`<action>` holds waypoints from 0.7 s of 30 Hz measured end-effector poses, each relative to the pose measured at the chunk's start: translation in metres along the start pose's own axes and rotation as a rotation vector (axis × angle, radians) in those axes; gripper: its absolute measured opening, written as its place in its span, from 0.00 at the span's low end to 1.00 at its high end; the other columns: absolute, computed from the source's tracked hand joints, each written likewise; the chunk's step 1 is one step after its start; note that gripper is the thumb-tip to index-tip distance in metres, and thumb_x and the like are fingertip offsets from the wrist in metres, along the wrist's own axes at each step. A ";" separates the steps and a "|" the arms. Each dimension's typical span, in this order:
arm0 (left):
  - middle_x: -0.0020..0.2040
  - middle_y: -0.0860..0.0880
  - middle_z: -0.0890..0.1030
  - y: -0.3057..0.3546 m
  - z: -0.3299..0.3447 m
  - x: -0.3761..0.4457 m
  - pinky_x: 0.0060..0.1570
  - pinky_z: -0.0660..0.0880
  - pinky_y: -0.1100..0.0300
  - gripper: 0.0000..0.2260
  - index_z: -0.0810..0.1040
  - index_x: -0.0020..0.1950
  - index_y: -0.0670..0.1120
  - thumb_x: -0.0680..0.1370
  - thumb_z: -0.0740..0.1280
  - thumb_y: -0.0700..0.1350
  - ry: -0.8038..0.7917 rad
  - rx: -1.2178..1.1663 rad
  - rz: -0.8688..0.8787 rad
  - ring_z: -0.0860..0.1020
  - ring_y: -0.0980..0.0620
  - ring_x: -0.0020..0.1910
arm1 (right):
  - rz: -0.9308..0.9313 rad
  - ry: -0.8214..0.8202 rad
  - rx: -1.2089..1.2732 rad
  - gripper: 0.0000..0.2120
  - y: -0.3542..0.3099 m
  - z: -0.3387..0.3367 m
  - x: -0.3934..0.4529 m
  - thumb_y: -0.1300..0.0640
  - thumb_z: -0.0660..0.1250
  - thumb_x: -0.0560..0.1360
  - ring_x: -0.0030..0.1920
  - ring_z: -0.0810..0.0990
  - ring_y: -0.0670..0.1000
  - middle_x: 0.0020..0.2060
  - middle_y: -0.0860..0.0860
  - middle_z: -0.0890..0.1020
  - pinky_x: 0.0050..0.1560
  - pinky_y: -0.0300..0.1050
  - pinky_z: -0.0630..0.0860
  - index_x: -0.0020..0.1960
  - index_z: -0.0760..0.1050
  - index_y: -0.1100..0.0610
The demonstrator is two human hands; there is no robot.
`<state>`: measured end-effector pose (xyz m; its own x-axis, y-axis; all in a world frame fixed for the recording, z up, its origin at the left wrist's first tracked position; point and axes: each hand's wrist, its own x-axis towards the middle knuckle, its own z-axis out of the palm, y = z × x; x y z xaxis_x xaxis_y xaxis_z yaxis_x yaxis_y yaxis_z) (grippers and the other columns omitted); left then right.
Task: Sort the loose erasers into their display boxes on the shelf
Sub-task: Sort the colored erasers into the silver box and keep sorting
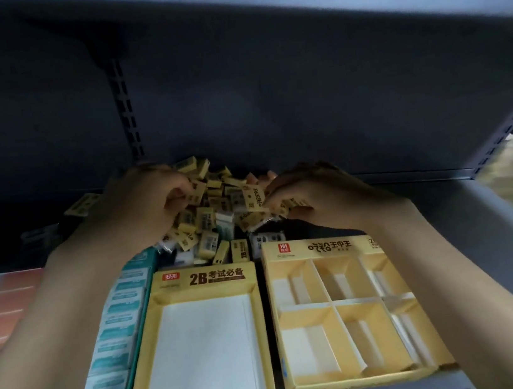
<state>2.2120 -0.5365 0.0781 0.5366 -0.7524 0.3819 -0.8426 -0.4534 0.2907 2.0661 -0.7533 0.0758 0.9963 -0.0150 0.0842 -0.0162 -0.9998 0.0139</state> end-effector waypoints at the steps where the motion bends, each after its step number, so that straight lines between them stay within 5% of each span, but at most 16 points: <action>1: 0.49 0.50 0.79 -0.004 -0.001 -0.002 0.54 0.71 0.50 0.06 0.82 0.50 0.47 0.74 0.68 0.40 -0.002 0.002 -0.018 0.77 0.48 0.50 | -0.018 0.020 0.008 0.17 0.000 0.001 0.003 0.56 0.69 0.74 0.64 0.71 0.48 0.62 0.40 0.76 0.64 0.50 0.64 0.62 0.76 0.44; 4: 0.50 0.48 0.80 -0.016 -0.008 -0.012 0.51 0.71 0.54 0.07 0.82 0.50 0.47 0.75 0.68 0.40 0.003 0.041 -0.071 0.77 0.49 0.47 | -0.073 0.038 0.026 0.18 -0.005 0.003 0.018 0.57 0.69 0.74 0.64 0.72 0.49 0.62 0.43 0.76 0.64 0.51 0.66 0.62 0.76 0.46; 10: 0.51 0.49 0.81 -0.037 -0.024 -0.033 0.56 0.70 0.47 0.06 0.82 0.49 0.49 0.75 0.67 0.41 -0.008 0.125 -0.206 0.78 0.45 0.52 | -0.210 0.072 0.037 0.16 -0.031 0.005 0.052 0.55 0.66 0.75 0.62 0.72 0.48 0.61 0.43 0.77 0.62 0.48 0.68 0.63 0.76 0.45; 21: 0.51 0.49 0.82 -0.053 -0.046 -0.054 0.54 0.68 0.56 0.07 0.82 0.49 0.48 0.74 0.67 0.40 0.049 0.204 -0.316 0.77 0.46 0.54 | -0.302 0.051 0.027 0.18 -0.055 0.001 0.075 0.56 0.64 0.77 0.65 0.67 0.46 0.65 0.41 0.73 0.66 0.49 0.63 0.65 0.73 0.43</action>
<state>2.2302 -0.4501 0.0826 0.7690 -0.5388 0.3439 -0.6241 -0.7492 0.2218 2.1414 -0.6990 0.0802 0.9502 0.2833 0.1301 0.2833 -0.9588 0.0191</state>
